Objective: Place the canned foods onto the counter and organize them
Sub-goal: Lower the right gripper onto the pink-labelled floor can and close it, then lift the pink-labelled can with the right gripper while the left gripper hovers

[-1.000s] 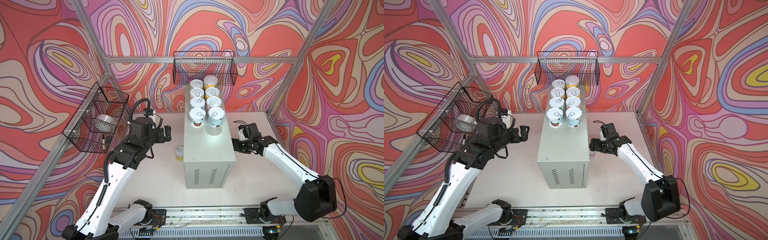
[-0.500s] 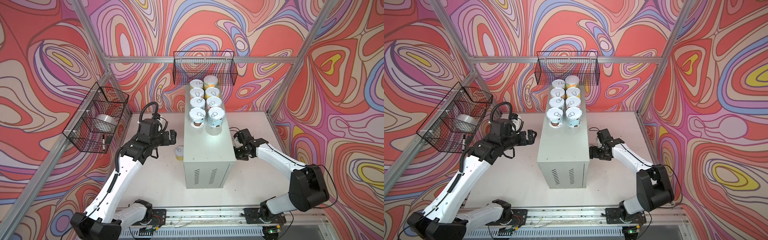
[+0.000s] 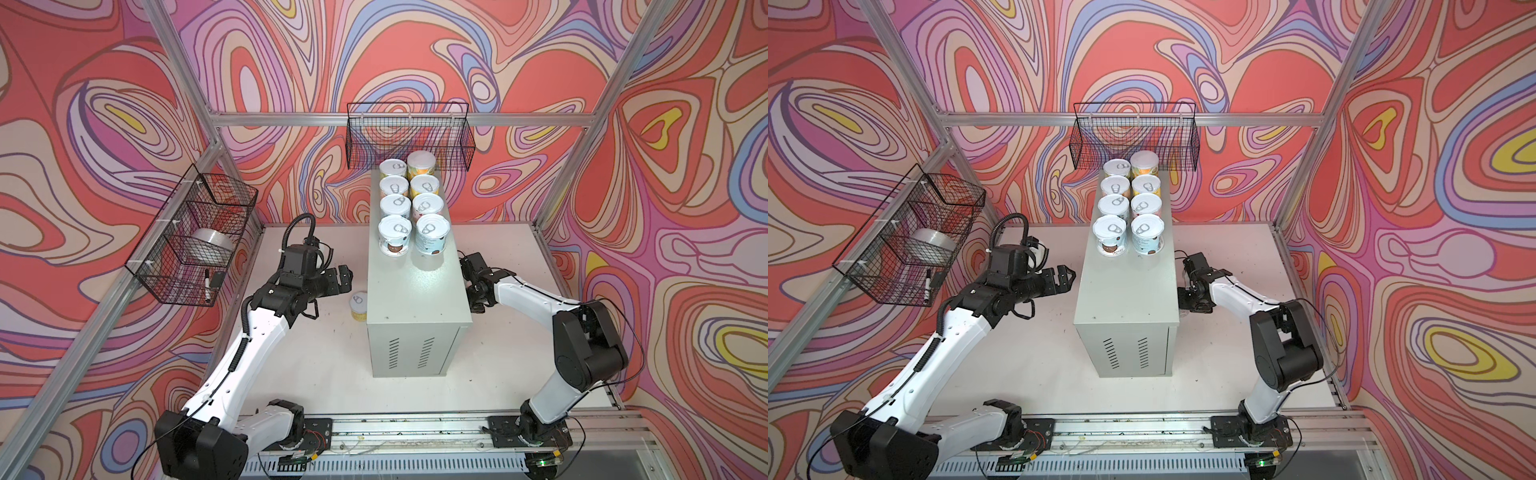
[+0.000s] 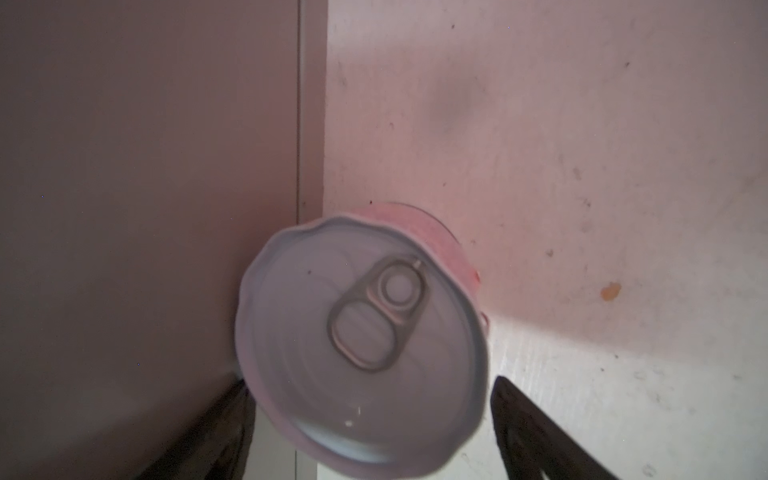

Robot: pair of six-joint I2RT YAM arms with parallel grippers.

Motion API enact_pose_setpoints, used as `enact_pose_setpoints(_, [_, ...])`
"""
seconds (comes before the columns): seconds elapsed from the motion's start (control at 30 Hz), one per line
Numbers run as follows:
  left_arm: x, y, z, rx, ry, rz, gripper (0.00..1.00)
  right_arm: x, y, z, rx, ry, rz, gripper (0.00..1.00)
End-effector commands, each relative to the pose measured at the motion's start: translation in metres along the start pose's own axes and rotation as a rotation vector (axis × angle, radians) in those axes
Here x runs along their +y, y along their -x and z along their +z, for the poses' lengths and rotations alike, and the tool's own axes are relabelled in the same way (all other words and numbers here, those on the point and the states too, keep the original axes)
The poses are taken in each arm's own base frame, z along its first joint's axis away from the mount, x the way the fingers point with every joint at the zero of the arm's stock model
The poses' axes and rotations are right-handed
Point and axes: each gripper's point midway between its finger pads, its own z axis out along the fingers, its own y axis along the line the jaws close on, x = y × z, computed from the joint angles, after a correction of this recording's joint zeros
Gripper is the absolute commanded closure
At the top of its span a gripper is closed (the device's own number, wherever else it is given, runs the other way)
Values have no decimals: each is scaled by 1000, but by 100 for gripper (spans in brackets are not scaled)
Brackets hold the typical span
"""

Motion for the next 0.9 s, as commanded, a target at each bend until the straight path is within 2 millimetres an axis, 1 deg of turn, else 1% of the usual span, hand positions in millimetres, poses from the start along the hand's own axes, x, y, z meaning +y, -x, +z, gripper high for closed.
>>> enact_pose_setpoints(0.0, [-2,1,6,-2,-20,-20,2,1,12,10,-25,-10,-14,9])
enact_pose_setpoints(0.1, [-2,1,7,-2,-26,-27,3,-7,18,13,-42,-57,6,10])
enact_pose_setpoints(0.13, [-2,1,7,-1,-27,-27,3,-13,14,22,-22,-84,18,11])
enact_pose_setpoints(0.33, [-2,-1,10,8,-31,-37,4,-31,20,21,-58,-188,54,12])
enact_pose_setpoints(0.4, [-2,-3,11,10,-32,-38,4,-34,24,18,-74,-209,54,11])
enact_pose_setpoints(0.57, [0,-5,14,14,-28,-42,4,-34,35,14,-106,-223,30,6])
enact_pose_setpoints(0.73, [-1,-8,16,18,-36,-50,4,-31,43,20,-110,-213,14,7])
enact_pose_setpoints(0.87, [0,-9,16,19,-33,-50,4,-28,43,26,-96,-199,12,9])
